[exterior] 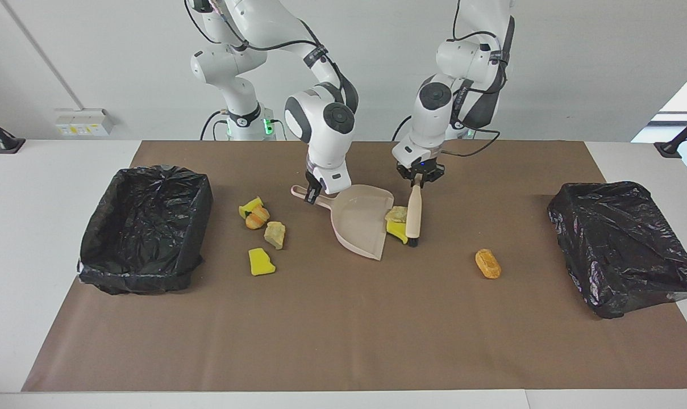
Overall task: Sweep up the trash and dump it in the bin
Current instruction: 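Sweep the bread and sponge into the dustpan with the left gripper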
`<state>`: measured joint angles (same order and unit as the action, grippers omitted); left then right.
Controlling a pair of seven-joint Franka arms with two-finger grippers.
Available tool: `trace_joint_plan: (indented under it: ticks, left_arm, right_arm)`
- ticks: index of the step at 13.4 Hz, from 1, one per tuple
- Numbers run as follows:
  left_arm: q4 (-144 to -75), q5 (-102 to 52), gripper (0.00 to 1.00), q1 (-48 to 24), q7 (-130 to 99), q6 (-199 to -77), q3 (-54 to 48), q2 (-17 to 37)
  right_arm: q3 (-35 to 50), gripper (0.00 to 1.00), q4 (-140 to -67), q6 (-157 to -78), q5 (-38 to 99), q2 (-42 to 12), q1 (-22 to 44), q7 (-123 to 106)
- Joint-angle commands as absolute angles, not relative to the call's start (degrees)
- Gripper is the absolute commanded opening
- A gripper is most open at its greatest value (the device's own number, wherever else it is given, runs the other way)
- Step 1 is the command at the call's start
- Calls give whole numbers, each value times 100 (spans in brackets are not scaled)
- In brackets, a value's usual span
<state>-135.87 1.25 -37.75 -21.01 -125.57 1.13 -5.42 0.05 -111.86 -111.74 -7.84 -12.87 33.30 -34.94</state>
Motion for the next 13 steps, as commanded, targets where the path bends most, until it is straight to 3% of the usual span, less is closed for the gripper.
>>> trace_joint_plan:
  ticks: [1, 6, 8, 13]
  left_arm:
    - [-13422, -26, 0, -4340, -2512, -12648, 202, -519]
    - [-12885, -158, 0, -4518, -2918, -12324, 254, -456]
    - [-12570, -167, 0, -4055, -2708, -11666, 273, -492]
    - [-11990, -167, 0, -2631, -1313, -11347, 281, -300]
  right_arm:
    - [26, 0, -11373, -11303, -791, -1151, 3278, -3604]
    - [26, 0, -11373, -11303, -791, -1151, 3278, -3604]
    - [26, 0, -11373, -11303, -791, -1151, 3278, -3604]
    - [26, 0, -11364, -11303, -791, -1151, 3287, -3604]
